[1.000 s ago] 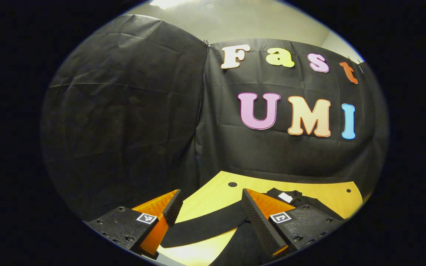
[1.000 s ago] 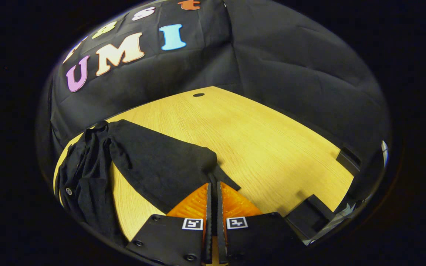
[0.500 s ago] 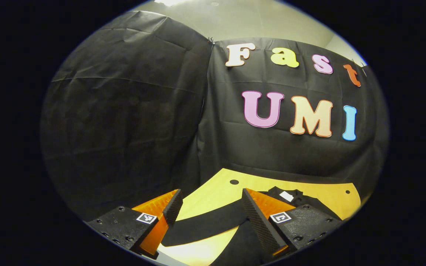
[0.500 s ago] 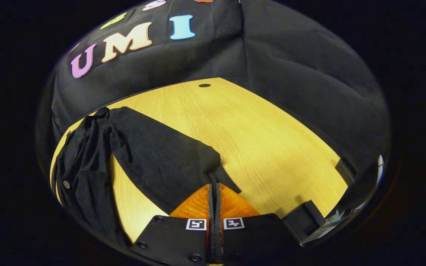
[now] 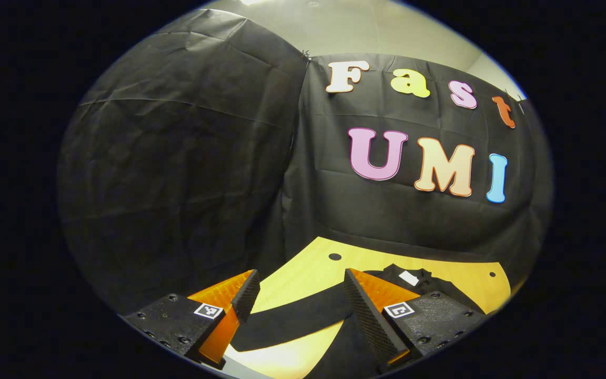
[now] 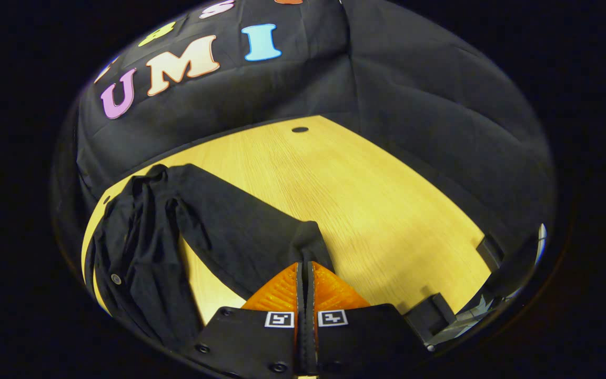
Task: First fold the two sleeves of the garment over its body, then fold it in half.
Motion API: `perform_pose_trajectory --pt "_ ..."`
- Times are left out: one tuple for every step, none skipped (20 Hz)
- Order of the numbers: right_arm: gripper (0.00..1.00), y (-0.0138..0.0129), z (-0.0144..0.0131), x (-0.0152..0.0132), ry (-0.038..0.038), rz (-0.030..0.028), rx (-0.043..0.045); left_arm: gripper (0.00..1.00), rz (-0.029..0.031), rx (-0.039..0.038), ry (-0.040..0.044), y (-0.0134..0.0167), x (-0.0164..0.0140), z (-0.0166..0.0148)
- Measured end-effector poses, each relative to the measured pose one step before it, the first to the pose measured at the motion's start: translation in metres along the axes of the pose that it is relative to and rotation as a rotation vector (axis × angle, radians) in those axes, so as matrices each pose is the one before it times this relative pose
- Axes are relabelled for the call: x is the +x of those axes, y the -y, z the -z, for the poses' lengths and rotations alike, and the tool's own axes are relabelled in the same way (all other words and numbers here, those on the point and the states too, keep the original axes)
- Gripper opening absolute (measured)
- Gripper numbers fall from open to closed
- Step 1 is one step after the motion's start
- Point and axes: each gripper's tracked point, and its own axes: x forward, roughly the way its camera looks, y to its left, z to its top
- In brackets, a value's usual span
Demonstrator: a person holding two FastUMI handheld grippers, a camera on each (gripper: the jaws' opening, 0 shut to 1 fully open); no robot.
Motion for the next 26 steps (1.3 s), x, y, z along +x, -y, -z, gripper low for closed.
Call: perform_pose_trajectory --pt "0.02 -0.00572 -0.01193 -0.00531 0.02091 -0.0082 -0.00834 0.96 -0.00194 0.00115 -0.0022 -0.00504 0.00065 0.00077" --pt "0.02 -0.00648 -0.01286 -0.00432 0.02422 -0.00524 -0.00858 0.96 -0.00358 -0.00087 -0.00134 -0.00537 0.00133 0.00141" --pt "0.02 -0.00782 -0.01495 -0.0035 0.02364 -0.00934 -0.00647 0.95 -0.00228 -0.00445 -0.00206 -0.00534 0.0009 0.00144" --pt "0.02 -0.00968 -0.01487 -0.00394 0.02455 -0.01228 -0.00574 0.96 -0.00406 -0.00538 -0.00372 -0.00645 0.00119 0.00211" --pt "0.02 -0.01138 -0.01617 -0.00264 0.02652 -0.01459 -0.00885 0.95 -0.00902 -0.00353 -0.00536 -0.00725 0.00186 0.0022" --pt "0.02 -0.01117 -0.01499 -0.00355 0.02566 -0.01574 -0.00781 0.95 -0.01026 -0.00128 -0.00485 -0.00836 0.00087 0.00257" --pt "0.02 -0.01251 -0.01601 -0.00171 0.02426 -0.0223 -0.0086 0.96 -0.01003 -0.00031 -0.00365 -0.00813 0.00015 0.00108" --pt "0.02 -0.01303 -0.01426 -0.00299 0.0245 -0.01953 -0.00775 0.95 -0.01087 0.00166 -0.00431 -0.00774 0.00109 0.00257" --pt "0.02 -0.01385 -0.01369 -0.00109 0.02201 -0.02174 -0.00594 0.95 -0.01106 0.00228 -0.00848 -0.00811 0.00197 0.00183" --pt "0.02 -0.01503 -0.01218 -0.00256 0.02151 -0.02132 -0.00693 0.95 -0.00864 -0.00066 -0.00526 -0.00718 0.00052 0.00148" --pt "0.02 -0.01357 -0.01234 -0.0015 0.02037 -0.02132 -0.00996 0.95 -0.00632 -0.0044 -0.00097 -0.00622 0.00128 -0.00034" --pt "0.02 -0.01416 -0.01164 -0.0023 0.02005 -0.0183 -0.01024 0.96 -0.00639 -0.00513 0.00015 -0.00698 0.00077 -0.00004" --pt "0.02 -0.01168 -0.01189 -0.00291 0.01644 -0.02009 -0.01095 0.96 -0.00637 -0.00462 -0.00166 -0.00632 0.00198 0.00003" --pt "0.02 -0.01798 -0.01208 -0.0024 0.0221 -0.02265 -0.00794 0.96 -0.0035 -0.00005 -0.00304 -0.00461 0.00163 0.00245" --pt "0.0 -0.02005 -0.01357 -0.00107 0.02209 -0.02994 -0.00717 0.95 -0.00718 0.0048 -0.00613 -0.00524 0.00144 0.00317" --pt "0.02 -0.01838 -0.01246 -0.00066 0.02049 -0.02484 -0.00896 0.95 -0.00699 0.00669 -0.00515 -0.00579 0.00245 0.00546" --pt "0.02 -0.01776 -0.01301 0.00052 0.01765 -0.02474 -0.01352 0.96 -0.00464 0.0088 -0.00393 -0.00511 0.00238 0.0031" --pt "0.02 -0.02003 -0.01227 0.00135 0.02405 -0.02665 -0.01843 0.95 -0.00478 0.00723 -0.00761 -0.00492 0.00118 0.00463" --pt "0.02 -0.0203 -0.01253 0.00079 0.0201 -0.02959 -0.01469 0.95 -0.00219 0.0037 -0.01221 -0.00381 0.00297 0.00584" --pt "0.06 -0.02046 -0.00903 0.00207 0.01475 -0.03369 -0.00661 0.96 -0.00221 0.0004 -0.01414 -0.0023 0.00166 0.00609" --pt "0.02 -0.02072 -0.00681 0.00298 0.01269 -0.03232 -0.00582 0.95 -0.0028 -0.00351 -0.01408 -0.00174 0.00309 0.00536" --pt "0.06 -0.01837 -0.00504 0.00309 0.01325 -0.0254 -0.01103 0.95 -0.00159 -0.00706 -0.01323 -0.00237 0.00469 0.00687" --pt "0.02 -0.01873 -0.00358 0.00417 0.00434 -0.02876 -0.00769 0.95 -0.0008 -0.008 -0.01336 -0.00262 0.00329 0.00578" --pt "0.02 -0.02066 -0.00099 0.00474 0.00325 -0.03409 -0.00625 0.96 0.00132 -0.00854 -0.01022 -0.00349 0.00221 0.00785" --pt "0.01 -0.01849 0.00095 0.00718 -0.00261 -0.02823 -0.00718 0.95 0.00002 -0.00604 -0.00662 -0.00604 -0.00107 0.0029" --pt "0.0 -0.01736 0.00462 0.00828 -0.01268 -0.03175 -0.00883 0.95 -0.00455 -0.00088 -0.0091 -0.00311 0.00126 0.00714"
